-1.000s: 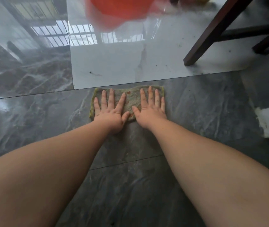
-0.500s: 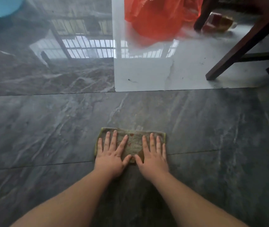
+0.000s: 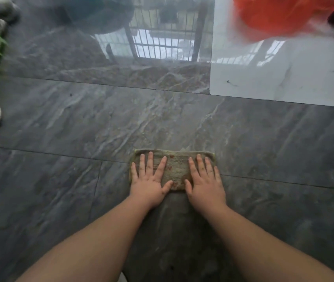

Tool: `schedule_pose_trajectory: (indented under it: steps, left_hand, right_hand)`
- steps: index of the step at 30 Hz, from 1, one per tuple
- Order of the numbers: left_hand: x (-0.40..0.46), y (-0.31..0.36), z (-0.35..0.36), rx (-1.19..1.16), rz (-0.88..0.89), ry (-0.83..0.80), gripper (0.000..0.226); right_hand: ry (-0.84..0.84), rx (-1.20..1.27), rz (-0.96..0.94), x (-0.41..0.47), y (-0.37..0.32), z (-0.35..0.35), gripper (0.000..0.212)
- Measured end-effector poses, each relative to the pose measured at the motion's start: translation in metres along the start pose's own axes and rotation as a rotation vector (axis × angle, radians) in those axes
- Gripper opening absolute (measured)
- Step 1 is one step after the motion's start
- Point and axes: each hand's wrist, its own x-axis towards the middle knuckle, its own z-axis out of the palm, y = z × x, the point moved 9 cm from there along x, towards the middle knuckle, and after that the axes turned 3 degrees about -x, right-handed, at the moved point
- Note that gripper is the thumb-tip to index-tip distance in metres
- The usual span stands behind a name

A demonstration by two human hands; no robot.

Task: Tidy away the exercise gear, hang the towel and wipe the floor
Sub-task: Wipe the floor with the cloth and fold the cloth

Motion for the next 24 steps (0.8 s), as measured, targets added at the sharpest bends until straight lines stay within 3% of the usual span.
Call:
schedule_pose_trajectory:
  steps: [3, 6, 8, 10, 13, 17, 20, 24]
  left_hand:
    - [-0.002, -0.001, -0.006, -0.047, 0.053, -0.010, 0.075]
    - [-0.005, -0.011, -0.030, -0.292, 0.053, 0.114, 0.062]
    - [-0.014, -0.034, -0.052, -0.499, -0.091, 0.320, 0.056]
    - [-0.025, -0.064, -0.054, -0.649, -0.330, 0.417, 0.053]
    - [-0.023, -0.093, -0.033, -0.856, -0.540, 0.320, 0.046]
    - [-0.009, -0.105, -0.019, -1.032, -0.545, 0.213, 0.034]
    - [-0.002, -0.109, -0.021, -1.039, -0.553, 0.153, 0.036]
    - [0.013, -0.100, -0.032, -0.932, -0.436, 0.049, 0.032]
  right_hand:
    - [-0.058, 0.116, -0.025, 0.005, -0.001, -0.009, 0.072]
    - [0.103, 0.465, 0.123, 0.001, 0.012, -0.036, 0.055]
    - [0.199, 0.573, 0.304, -0.006, 0.030, -0.044, 0.045]
    - [0.176, 0.606, 0.486, -0.010, 0.043, -0.042, 0.049]
    - [0.112, 0.691, 0.631, -0.009, 0.052, -0.034, 0.057]
    - [0.027, 0.728, 0.699, -0.003, 0.061, -0.030, 0.043]
    - [-0.018, 0.711, 0.706, 0.005, 0.066, -0.031, 0.039]
    - [-0.080, 0.655, 0.649, 0.018, 0.063, -0.027, 0.029]
